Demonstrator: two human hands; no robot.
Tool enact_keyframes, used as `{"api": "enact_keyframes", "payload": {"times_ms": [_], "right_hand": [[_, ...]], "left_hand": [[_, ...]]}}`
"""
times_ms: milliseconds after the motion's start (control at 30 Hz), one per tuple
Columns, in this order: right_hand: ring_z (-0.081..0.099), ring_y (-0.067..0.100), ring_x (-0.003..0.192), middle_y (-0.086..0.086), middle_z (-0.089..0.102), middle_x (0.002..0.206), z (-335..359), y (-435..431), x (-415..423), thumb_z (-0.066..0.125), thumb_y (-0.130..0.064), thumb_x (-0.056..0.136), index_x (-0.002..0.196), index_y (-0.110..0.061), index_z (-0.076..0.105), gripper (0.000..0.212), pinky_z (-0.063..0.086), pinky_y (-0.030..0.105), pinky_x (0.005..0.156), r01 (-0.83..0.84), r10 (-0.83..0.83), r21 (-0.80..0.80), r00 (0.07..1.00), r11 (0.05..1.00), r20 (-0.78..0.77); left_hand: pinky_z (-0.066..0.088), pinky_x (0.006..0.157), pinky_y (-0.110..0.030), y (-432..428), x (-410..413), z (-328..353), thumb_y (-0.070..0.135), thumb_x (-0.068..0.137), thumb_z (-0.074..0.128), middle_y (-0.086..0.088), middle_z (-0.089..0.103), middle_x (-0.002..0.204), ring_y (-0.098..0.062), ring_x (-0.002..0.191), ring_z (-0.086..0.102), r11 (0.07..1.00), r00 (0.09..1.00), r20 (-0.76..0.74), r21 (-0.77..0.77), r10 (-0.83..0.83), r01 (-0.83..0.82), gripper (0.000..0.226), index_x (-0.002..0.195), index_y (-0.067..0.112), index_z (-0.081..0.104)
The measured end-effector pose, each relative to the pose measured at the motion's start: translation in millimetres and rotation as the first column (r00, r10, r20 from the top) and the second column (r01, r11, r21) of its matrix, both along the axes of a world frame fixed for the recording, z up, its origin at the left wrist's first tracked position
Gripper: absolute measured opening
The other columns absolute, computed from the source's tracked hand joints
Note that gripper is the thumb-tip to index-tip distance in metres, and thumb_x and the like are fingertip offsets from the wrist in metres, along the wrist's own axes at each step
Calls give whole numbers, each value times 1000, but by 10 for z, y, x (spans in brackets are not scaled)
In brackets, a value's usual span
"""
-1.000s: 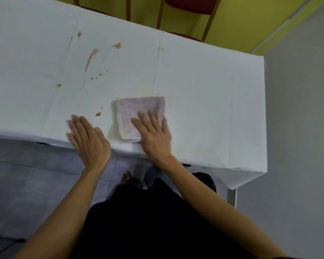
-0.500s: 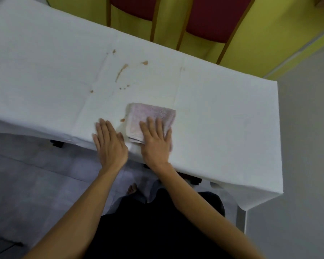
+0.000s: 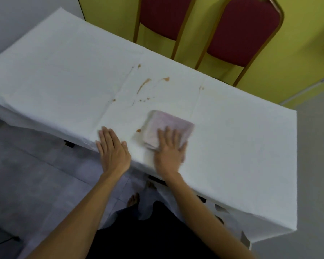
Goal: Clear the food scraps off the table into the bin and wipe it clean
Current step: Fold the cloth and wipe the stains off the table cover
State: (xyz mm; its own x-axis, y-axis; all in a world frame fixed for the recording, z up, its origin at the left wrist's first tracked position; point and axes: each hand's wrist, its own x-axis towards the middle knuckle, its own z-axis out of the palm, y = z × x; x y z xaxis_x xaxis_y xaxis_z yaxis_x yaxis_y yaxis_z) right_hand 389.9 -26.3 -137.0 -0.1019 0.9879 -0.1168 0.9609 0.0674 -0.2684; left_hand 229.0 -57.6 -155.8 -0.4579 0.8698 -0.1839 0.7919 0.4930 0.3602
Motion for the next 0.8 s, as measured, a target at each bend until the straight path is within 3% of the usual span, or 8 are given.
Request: {"api": "enact_keyframes", "payload": {"times_ms": [133, 200, 267, 367, 500, 567, 700, 800], "right_hand": [[12, 30, 152, 1, 25, 163, 30, -71, -124, 34, -22, 84, 152, -28, 35, 69, 4, 63, 117, -242, 241, -29, 970, 970, -34], [17, 27, 151, -2, 27, 162, 19, 1, 174, 40, -20, 83, 151, -31, 36, 69, 10, 62, 118, -297, 297, -9, 955, 955, -18], [16, 24, 152, -5, 24, 162, -24, 120, 608, 48, -17, 86, 152, -34, 33, 71, 7, 59, 118, -209, 209, -11, 978, 978, 28], [12, 22, 153, -6, 18, 164, -13, 402, 1301, 51, -12, 88, 154, -32, 29, 73, 4, 57, 118, 86, -85, -24, 995, 996, 45], [5, 22, 153, -3, 14, 166, 126, 645, 1362, 44, -14, 94, 156, -28, 23, 67, 5, 59, 119, 387, -381, -67, 921, 920, 84], [5, 25, 153, -1, 13, 166, 151, 579, 952, 44, -16, 94, 157, -26, 22, 68, 4, 59, 119, 298, -294, -83, 954, 951, 55], [3, 24, 153, -3, 14, 165, 106, 223, 402, 50, -10, 88, 156, -24, 25, 74, 0, 61, 117, -138, 138, -35, 990, 990, -10], [16, 20, 152, -4, 26, 162, 43, 322, 818, 49, -10, 85, 153, -26, 34, 71, 1, 58, 118, -199, 199, 9, 980, 980, 24]], "left_hand": [[-12, 122, -45, 71, 74, 0, 19, 100, 41, -23, -10, 163, -33, 152, -14, 1000, 1000, 4, -11, 2, -2, 72, 153, -8, -1], [-9, 123, -47, 78, 86, -7, 17, 102, 37, -22, -10, 163, -33, 152, -13, 1000, 1000, 0, 4, -13, 13, 68, 153, -8, 1], [-8, 123, -46, 62, 69, -6, 18, 104, 32, -20, -11, 163, -31, 152, -14, 1000, 1000, -5, -8, -22, 22, 65, 154, -7, 0], [-10, 123, -44, 76, 57, 16, 20, 104, 28, -17, -15, 164, -28, 152, -17, 999, 1000, 7, -40, 3, -3, 64, 155, -3, -3], [-8, 123, -46, 90, 69, 15, 17, 102, 31, -17, -11, 164, -28, 152, -14, 1000, 1000, 5, -26, 13, -13, 65, 155, -4, 0], [-8, 123, -48, 96, 97, 17, 15, 101, 32, -17, -10, 165, -29, 152, -14, 999, 999, 20, -24, 34, -34, 64, 155, -4, 2], [-4, 123, -52, 80, 100, 0, 13, 100, 36, -20, -4, 164, -32, 153, -8, 1000, 1000, 8, 4, 28, -28, 65, 154, -6, 6], [1, 122, -53, 44, 76, -29, 12, 100, 40, -21, 2, 164, -33, 153, -3, 999, 1000, -21, 33, -4, 5, 64, 154, -7, 11]]}}
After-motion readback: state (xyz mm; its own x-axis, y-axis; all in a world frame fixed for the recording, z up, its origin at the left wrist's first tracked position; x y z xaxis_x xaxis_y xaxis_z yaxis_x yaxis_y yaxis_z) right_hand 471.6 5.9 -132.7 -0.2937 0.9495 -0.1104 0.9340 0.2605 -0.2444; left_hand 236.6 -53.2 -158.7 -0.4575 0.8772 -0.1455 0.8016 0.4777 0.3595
